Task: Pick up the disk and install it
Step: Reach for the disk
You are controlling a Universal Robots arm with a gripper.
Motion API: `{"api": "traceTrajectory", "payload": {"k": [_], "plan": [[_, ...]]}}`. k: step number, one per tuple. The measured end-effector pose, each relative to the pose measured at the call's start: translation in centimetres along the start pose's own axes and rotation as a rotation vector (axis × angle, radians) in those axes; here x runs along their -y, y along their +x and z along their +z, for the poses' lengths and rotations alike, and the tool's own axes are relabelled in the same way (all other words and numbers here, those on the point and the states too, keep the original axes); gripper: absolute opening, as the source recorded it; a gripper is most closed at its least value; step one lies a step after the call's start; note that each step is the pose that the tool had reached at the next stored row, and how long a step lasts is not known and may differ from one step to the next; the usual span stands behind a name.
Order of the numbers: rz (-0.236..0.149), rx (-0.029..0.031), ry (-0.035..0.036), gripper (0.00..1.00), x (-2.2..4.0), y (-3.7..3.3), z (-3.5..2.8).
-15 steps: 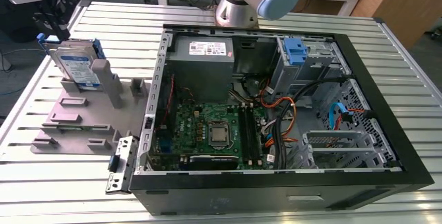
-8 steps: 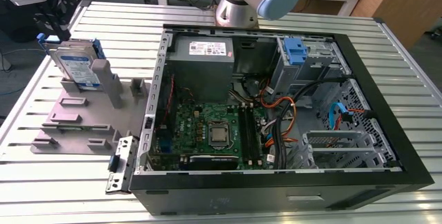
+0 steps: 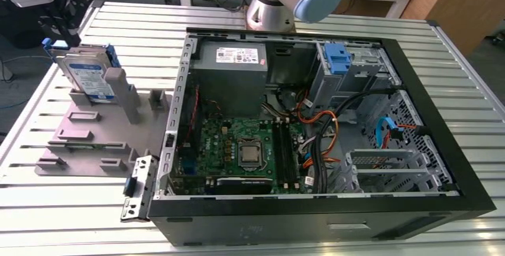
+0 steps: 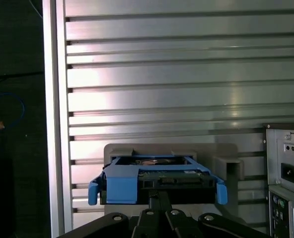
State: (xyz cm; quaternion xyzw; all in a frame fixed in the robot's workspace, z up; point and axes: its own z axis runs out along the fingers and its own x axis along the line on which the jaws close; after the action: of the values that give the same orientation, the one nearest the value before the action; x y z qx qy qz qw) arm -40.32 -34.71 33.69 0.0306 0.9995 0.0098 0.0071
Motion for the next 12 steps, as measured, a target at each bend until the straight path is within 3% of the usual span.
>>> {"api": "traceTrajectory", "payload": {"k": [12], "plan": [[0.0, 0.0001, 0.0002, 0.11, 0.01, 0.03, 0.27]]}}
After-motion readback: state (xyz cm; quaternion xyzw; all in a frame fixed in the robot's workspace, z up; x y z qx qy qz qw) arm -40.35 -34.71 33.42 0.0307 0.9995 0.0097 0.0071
